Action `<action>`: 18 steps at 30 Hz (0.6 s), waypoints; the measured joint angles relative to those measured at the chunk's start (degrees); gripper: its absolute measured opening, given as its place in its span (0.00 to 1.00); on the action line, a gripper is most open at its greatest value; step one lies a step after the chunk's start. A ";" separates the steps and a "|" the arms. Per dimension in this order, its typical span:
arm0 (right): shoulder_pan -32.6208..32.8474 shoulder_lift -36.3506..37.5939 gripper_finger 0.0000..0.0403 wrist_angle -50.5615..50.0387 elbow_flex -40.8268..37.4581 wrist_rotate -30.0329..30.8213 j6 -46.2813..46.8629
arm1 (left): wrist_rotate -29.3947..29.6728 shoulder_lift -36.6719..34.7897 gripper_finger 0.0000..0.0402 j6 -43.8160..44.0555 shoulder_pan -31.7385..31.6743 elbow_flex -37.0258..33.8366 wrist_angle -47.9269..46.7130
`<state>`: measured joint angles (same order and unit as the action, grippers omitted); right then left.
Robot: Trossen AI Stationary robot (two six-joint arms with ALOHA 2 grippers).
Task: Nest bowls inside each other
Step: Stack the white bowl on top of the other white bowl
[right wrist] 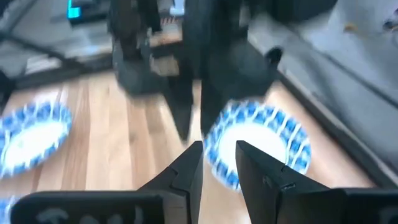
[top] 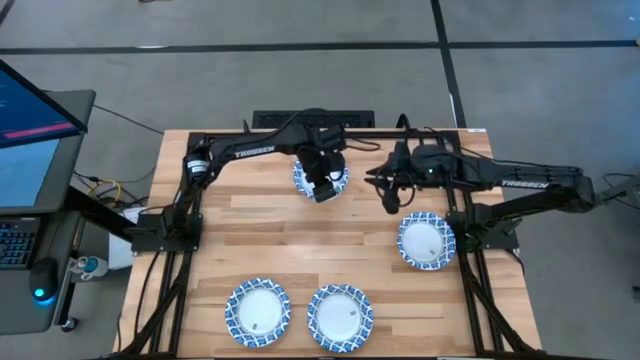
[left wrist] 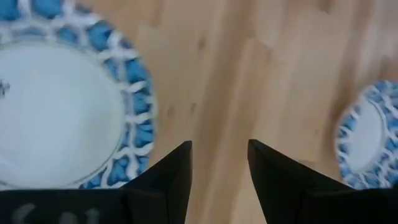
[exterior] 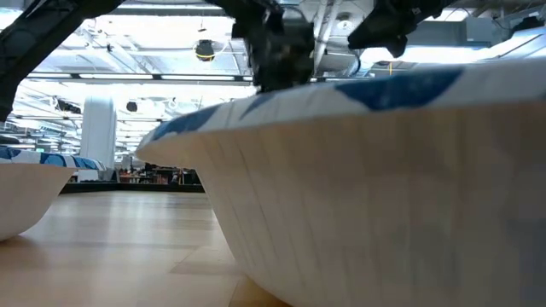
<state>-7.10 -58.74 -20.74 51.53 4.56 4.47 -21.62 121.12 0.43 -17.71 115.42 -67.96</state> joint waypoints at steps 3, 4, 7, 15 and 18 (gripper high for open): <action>1.35 1.01 0.29 -6.89 0.00 0.10 0.07 | 0.97 -1.57 0.36 -1.57 2.10 3.36 -1.11; 1.77 1.52 0.29 -9.05 0.00 0.52 0.41 | 1.57 -2.31 0.36 -1.65 2.75 4.26 -0.69; 2.64 4.33 0.29 -18.28 -0.04 3.53 2.83 | 4.90 -5.07 0.36 -1.75 4.41 6.82 0.40; 2.98 14.61 0.29 -35.31 -0.02 4.66 4.84 | 10.11 -13.55 0.36 -0.93 6.61 7.33 12.05; 2.98 16.71 0.29 -41.54 -0.04 4.54 4.55 | 9.98 -14.12 0.36 -1.38 7.55 7.25 15.58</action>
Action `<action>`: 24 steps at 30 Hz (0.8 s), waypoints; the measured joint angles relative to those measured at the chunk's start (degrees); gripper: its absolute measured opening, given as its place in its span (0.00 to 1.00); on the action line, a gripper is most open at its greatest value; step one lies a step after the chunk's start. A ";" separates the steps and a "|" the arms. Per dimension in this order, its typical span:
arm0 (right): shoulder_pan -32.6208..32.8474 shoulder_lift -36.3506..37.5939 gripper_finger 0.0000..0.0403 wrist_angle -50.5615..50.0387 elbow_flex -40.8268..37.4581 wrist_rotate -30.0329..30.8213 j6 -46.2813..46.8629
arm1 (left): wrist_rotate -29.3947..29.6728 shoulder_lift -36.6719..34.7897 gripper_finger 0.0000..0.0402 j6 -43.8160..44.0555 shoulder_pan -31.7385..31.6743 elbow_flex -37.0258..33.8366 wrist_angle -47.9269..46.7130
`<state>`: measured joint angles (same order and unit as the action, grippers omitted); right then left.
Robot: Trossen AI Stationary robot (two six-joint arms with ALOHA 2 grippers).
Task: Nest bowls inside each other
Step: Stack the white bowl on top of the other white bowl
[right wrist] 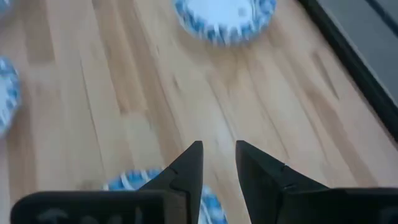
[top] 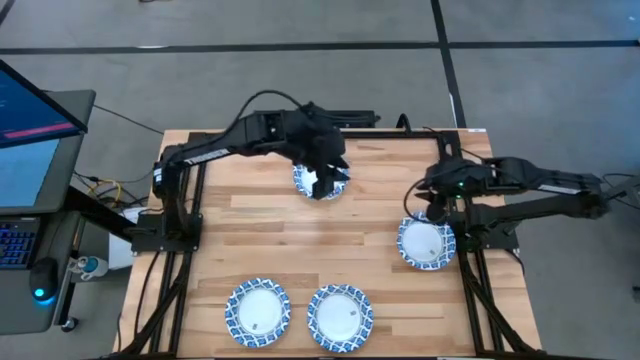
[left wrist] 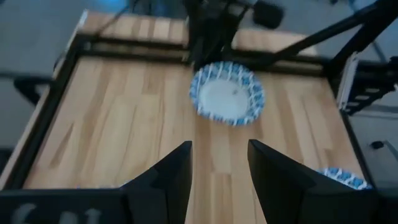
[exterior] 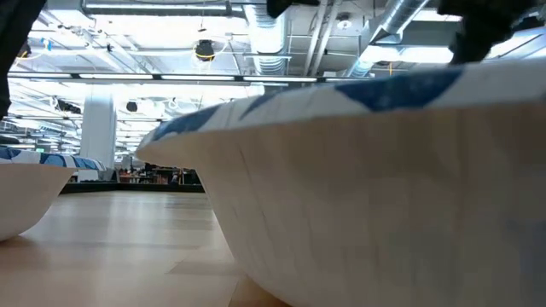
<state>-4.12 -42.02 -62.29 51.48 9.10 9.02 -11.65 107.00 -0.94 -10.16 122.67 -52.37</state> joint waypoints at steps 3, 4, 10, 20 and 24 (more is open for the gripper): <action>0.02 0.64 0.29 -3.83 -0.46 -0.35 0.03 | -0.02 0.27 0.36 -0.18 0.79 -0.09 0.28; 0.02 0.66 0.29 -4.32 -1.12 -1.12 0.02 | 0.01 0.67 0.36 -0.35 1.05 -0.05 0.48; 0.02 0.77 0.29 -4.54 -8.79 -5.41 -1.33 | 0.44 2.12 0.36 -1.19 1.82 -0.15 1.77; 0.31 -4.74 0.29 -3.94 -8.82 -6.63 -1.54 | 4.58 2.12 0.36 0.58 1.71 -0.11 3.34; 1.20 -9.99 0.29 -3.93 -8.83 -7.50 -1.84 | 4.57 2.12 0.36 0.62 1.71 -0.11 3.44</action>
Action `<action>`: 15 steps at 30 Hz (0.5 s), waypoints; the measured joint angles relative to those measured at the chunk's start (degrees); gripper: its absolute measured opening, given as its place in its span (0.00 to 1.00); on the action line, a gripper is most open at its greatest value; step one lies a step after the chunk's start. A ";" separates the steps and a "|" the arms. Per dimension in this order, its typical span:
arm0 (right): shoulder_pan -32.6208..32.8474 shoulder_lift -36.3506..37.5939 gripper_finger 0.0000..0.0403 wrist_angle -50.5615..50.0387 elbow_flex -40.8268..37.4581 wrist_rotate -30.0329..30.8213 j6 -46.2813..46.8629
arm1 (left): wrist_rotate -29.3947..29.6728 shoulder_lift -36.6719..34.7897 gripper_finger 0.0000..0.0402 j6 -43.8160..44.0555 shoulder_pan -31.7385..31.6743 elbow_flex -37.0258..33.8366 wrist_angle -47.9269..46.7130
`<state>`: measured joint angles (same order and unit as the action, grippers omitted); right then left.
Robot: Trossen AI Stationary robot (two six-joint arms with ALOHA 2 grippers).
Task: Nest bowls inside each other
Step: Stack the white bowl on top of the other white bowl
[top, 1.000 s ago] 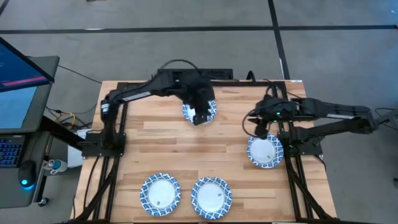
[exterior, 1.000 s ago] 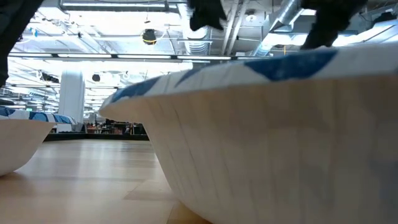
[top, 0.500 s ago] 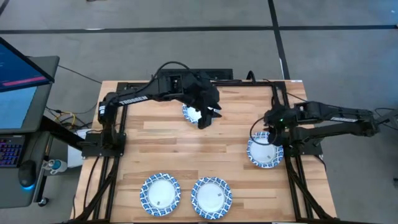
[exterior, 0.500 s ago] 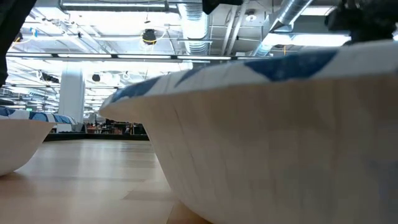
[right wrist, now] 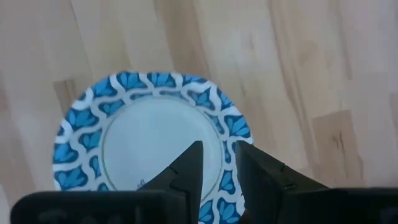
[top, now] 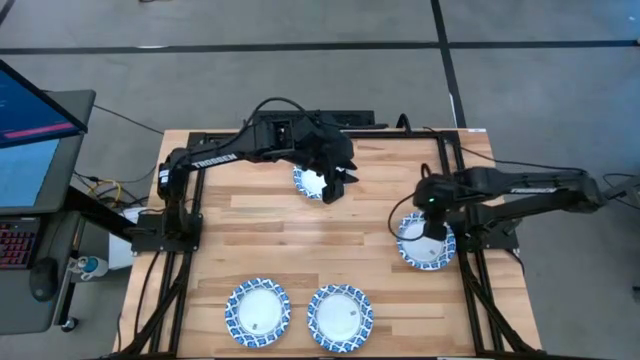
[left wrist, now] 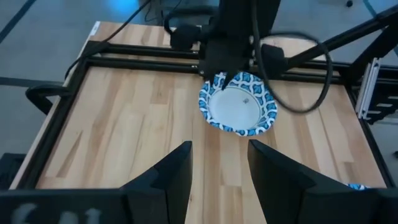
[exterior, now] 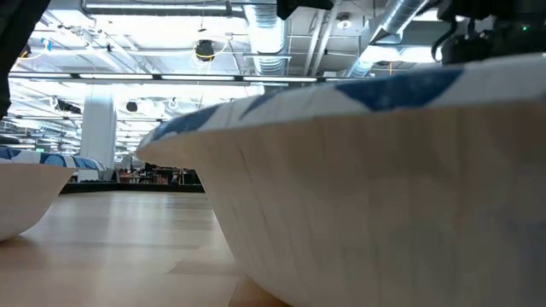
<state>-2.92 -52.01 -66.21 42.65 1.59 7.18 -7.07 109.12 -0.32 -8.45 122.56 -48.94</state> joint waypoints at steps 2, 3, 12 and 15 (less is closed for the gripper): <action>0.02 -2.97 0.29 0.00 0.00 0.00 -0.02 | 0.14 0.00 0.36 0.04 0.00 0.00 0.01; -0.10 -4.40 0.29 0.01 0.00 0.00 -0.01 | 0.26 0.00 0.36 0.04 0.00 0.00 0.01; -0.34 -12.58 0.29 2.25 -0.51 -0.02 -0.09 | 0.07 0.00 0.36 -2.05 0.00 0.00 0.01; -0.59 -12.81 0.29 2.21 -0.52 -0.05 -0.11 | -0.27 -0.08 0.36 -3.23 0.00 0.00 0.00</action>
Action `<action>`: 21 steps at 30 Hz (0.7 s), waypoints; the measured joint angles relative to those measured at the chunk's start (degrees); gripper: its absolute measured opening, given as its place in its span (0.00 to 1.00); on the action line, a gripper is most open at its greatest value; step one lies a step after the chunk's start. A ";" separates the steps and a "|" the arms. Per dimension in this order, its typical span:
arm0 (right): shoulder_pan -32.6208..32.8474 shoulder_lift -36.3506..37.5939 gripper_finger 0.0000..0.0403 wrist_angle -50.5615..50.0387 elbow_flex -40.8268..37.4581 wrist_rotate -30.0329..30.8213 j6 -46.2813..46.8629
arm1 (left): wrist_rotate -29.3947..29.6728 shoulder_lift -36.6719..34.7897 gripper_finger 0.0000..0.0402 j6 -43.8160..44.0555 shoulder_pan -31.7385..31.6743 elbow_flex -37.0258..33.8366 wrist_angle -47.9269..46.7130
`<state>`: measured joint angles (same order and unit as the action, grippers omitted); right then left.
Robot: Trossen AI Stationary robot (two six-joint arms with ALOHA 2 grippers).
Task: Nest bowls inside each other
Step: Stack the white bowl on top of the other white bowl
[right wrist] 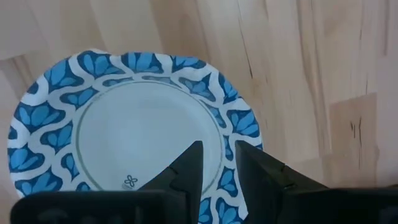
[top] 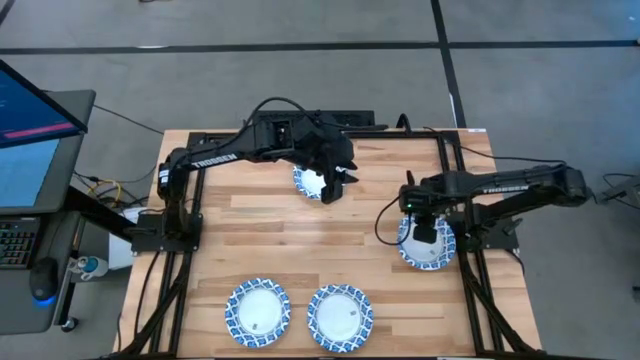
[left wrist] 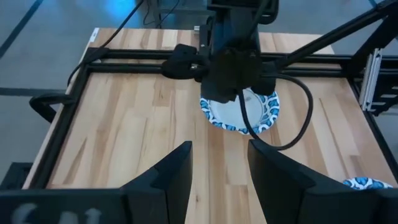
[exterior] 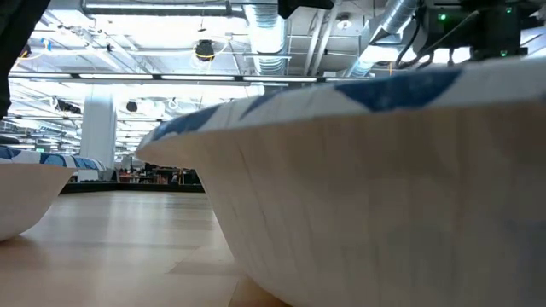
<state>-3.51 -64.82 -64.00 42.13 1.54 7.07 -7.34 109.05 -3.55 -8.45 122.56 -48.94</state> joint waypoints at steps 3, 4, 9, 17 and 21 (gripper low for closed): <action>0.00 0.48 0.29 0.82 0.00 -0.17 0.02 | -0.93 -0.65 0.36 -1.34 -0.13 0.00 -0.02; 0.00 0.71 0.29 1.82 0.00 -0.38 0.26 | -1.18 -1.13 0.36 -1.59 -0.13 0.00 -0.08; -0.28 1.34 0.29 8.17 -0.74 -2.05 0.39 | -1.05 -3.62 0.36 -3.33 -0.56 0.02 -0.14; -0.14 -4.66 0.29 8.45 -0.83 -4.10 -0.50 | -0.91 -5.91 0.36 -4.19 -2.06 0.07 -2.11; -0.26 -7.88 0.29 8.33 -0.83 -4.15 -0.50 | -1.27 -5.98 0.36 -4.12 -2.08 -1.56 -2.61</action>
<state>-3.77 -72.70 -55.67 41.30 -2.61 6.57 -8.61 103.07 -7.66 -10.52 121.01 -51.55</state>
